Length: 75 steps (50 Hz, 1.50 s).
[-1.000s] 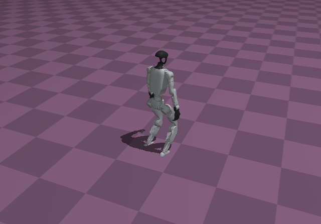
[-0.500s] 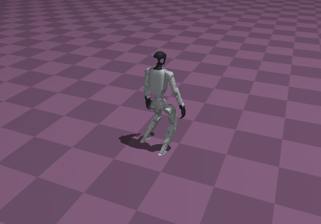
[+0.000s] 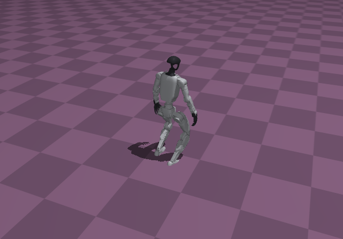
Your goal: Sport exercise
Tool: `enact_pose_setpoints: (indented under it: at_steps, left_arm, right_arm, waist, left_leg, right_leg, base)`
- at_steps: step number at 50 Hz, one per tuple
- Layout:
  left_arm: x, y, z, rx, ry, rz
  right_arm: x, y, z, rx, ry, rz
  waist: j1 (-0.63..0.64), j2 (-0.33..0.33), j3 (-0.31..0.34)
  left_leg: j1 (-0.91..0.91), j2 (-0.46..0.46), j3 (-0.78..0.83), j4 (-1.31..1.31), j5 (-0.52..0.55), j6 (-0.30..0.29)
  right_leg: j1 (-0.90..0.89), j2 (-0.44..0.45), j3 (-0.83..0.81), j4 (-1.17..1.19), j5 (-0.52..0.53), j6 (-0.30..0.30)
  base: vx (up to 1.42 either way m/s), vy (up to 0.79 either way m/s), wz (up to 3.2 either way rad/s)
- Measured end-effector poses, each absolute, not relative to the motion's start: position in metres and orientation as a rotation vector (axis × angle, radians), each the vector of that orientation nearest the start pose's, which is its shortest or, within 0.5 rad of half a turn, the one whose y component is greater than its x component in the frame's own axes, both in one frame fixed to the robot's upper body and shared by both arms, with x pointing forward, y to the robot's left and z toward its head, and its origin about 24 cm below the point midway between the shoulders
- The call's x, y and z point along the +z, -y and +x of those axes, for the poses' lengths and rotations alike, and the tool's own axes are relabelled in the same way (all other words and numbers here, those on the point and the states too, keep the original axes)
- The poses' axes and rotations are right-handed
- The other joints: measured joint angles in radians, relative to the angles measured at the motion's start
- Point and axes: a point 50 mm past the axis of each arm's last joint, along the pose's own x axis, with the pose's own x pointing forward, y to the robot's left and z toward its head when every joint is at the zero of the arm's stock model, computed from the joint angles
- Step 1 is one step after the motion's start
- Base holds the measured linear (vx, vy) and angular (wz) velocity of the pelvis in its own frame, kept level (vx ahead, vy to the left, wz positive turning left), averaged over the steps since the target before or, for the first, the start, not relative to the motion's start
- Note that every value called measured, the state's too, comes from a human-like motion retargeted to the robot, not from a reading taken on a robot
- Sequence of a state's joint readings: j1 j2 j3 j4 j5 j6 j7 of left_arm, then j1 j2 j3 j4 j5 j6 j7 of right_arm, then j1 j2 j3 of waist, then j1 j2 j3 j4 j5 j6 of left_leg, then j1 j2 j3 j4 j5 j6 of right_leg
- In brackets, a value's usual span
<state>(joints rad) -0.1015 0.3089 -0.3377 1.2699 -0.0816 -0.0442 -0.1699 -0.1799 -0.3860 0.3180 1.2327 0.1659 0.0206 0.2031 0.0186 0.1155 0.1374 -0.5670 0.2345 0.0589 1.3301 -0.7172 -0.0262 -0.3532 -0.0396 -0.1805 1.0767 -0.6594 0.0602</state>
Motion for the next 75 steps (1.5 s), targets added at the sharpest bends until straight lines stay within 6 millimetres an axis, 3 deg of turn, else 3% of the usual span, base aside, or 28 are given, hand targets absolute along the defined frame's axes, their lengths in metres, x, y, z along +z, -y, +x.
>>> enact_pose_setpoints:
  at_steps: [3, 6, 12, 15, 18, 21, 28, 33, 37, 40, 44, 49, 55, 62, 70, 75]
  left_arm:
    - [-0.151, -0.252, 0.113, -0.135, -1.204, 0.308]
    - [-0.150, -0.254, 0.113, -0.104, -1.199, 0.285]
    - [-0.152, -0.230, 0.126, -0.142, -1.155, 0.280]
    - [-0.151, -0.223, 0.133, -0.176, -1.139, 0.299]
    - [-0.150, -0.222, 0.136, -0.195, -1.138, 0.320]
    - [-0.150, -0.224, 0.137, -0.200, -1.145, 0.334]
    - [-0.151, -0.224, 0.135, -0.206, -1.149, 0.346]
    - [-0.147, -0.227, 0.141, -0.175, -1.117, 0.345]
    - [-0.145, -0.230, 0.145, -0.146, -1.095, 0.325]
    - [-0.143, -0.231, 0.148, -0.134, -1.086, 0.307]
    - [-0.142, -0.232, 0.150, -0.120, -1.084, 0.290]
    - [-0.143, -0.231, 0.150, -0.119, -1.085, 0.284]
    - [-0.144, -0.228, 0.149, -0.144, -1.093, 0.307]
    - [-0.141, -0.234, 0.151, -0.158, -1.091, 0.351]
    - [-0.145, -0.219, 0.147, -0.166, -1.078, 0.273]
    - [-0.147, -0.220, 0.141, -0.147, -1.092, 0.230]
  right_arm:
    - [-0.129, 0.264, 0.161, 0.141, -1.121, -0.308]
    - [-0.127, 0.274, 0.159, 0.117, -1.138, -0.334]
    - [-0.127, 0.294, 0.143, 0.035, -1.195, -0.386]
    - [-0.129, 0.295, 0.138, 0.051, -1.220, -0.412]
    - [-0.132, 0.287, 0.138, 0.095, -1.230, -0.419]
    - [-0.136, 0.276, 0.139, 0.131, -1.230, -0.411]
    - [-0.142, 0.265, 0.134, 0.140, -1.230, -0.388]
    - [-0.144, 0.263, 0.131, 0.123, -1.225, -0.395]
    - [-0.145, 0.256, 0.133, 0.130, -1.209, -0.404]
    - [-0.143, 0.254, 0.139, 0.130, -1.196, -0.421]
    - [-0.141, 0.255, 0.145, 0.132, -1.191, -0.428]
    - [-0.140, 0.259, 0.143, 0.134, -1.199, -0.429]
    - [-0.141, 0.260, 0.139, 0.143, -1.200, -0.413]
    - [-0.142, 0.255, 0.140, 0.157, -1.184, -0.394]
    - [-0.139, 0.256, 0.146, 0.125, -1.160, -0.380]
    - [-0.137, 0.247, 0.158, 0.128, -1.111, -0.357]
  waist:
    - [0.026, -0.013, 0.005]
    - [0.043, -0.022, 0.000]
    - [0.042, -0.057, -0.035]
    - [0.028, -0.087, -0.040]
    - [-0.002, -0.120, -0.031]
    - [-0.033, -0.144, -0.024]
    - [-0.052, -0.153, -0.027]
    - [-0.005, -0.114, -0.011]
    - [0.036, -0.078, 0.025]
    - [0.054, -0.055, 0.051]
    - [0.057, -0.048, 0.062]
    - [0.037, -0.053, 0.049]
    - [-0.038, -0.111, 0.010]
    - [-0.080, -0.114, -0.019]
    - [-0.050, -0.106, -0.024]
    - [-0.020, -0.091, 0.008]
  left_leg:
    - [-0.024, 0.122, -0.041, -0.026, -0.044, 0.042]
    - [-0.037, 0.149, -0.080, -0.101, -0.073, 0.068]
    - [-0.080, 0.000, -0.027, -0.176, -0.089, 0.109]
    - [-0.087, -0.082, 0.027, -0.204, -0.085, 0.135]
    - [-0.080, -0.163, 0.057, -0.237, -0.076, 0.155]
    - [-0.065, -0.218, 0.072, -0.268, -0.063, 0.168]
    - [-0.033, -0.249, 0.068, -0.298, -0.045, 0.149]
    - [-0.036, -0.186, 0.050, -0.214, -0.066, 0.099]
    - [-0.094, -0.109, 0.023, -0.021, -0.013, 0.021]
    - [-0.142, -0.041, 0.020, 0.107, -0.028, 0.012]
    - [-0.153, -0.021, 0.019, 0.135, -0.045, 0.026]
    - [-0.107, -0.071, 0.025, 0.001, -0.091, 0.064]
    - [-0.107, -0.185, 0.057, -0.162, -0.106, 0.136]
    - [-0.096, -0.238, 0.033, -0.276, -0.063, 0.130]
    - [-0.122, -0.193, -0.028, -0.205, -0.066, 0.089]
    - [-0.204, -0.066, -0.009, 0.038, -0.102, 0.072]
  right_leg:
    - [0.009, -0.030, -0.011, -0.014, -0.061, -0.020]
    - [-0.007, -0.065, 0.007, -0.014, -0.096, -0.012]
    - [-0.112, -0.239, 0.025, 0.048, -0.057, -0.010]
    - [-0.187, -0.343, 0.017, 0.138, -0.038, -0.040]
    - [-0.255, -0.381, 0.022, 0.246, -0.048, -0.052]
    - [-0.303, -0.339, 0.024, 0.316, -0.066, -0.045]
    - [-0.305, -0.124, 0.014, 0.213, -0.084, -0.015]
    - [-0.221, -0.019, -0.005, 0.086, -0.114, -0.074]
    - [-0.189, 0.043, -0.012, 0.101, -0.134, -0.124]
    - [-0.184, 0.081, -0.017, 0.114, -0.141, -0.145]
    - [-0.185, 0.100, -0.017, 0.108, -0.139, -0.145]
    - [-0.199, 0.097, -0.006, 0.079, -0.124, -0.121]
    - [-0.312, 0.015, 0.058, 0.152, -0.072, -0.046]
    - [-0.350, -0.076, 0.132, 0.189, -0.096, -0.044]
    - [-0.300, -0.045, 0.120, 0.154, -0.145, -0.059]
    - [-0.323, 0.015, 0.072, 0.227, -0.167, -0.091]
  base:
    - [0.09, 0.36, -0.49]
    - [0.09, 0.41, -0.26]
    - [0.07, 0.46, 0.10]
    - [0.05, 0.39, 0.24]
    - [0.05, 0.31, 0.37]
    - [0.06, 0.24, 0.31]
    - [0.04, 0.12, 0.10]
    - [-0.02, 0.01, -0.22]
    - [-0.07, -0.02, -0.33]
    - [-0.06, -0.02, -0.30]
    - [-0.01, 0.00, -0.16]
    - [0.02, 0.02, 0.00]
    - [0.03, 0.03, 0.35]
    - [0.02, -0.08, 0.34]
    - [-0.09, -0.19, 0.15]
    - [-0.17, -0.18, -0.13]
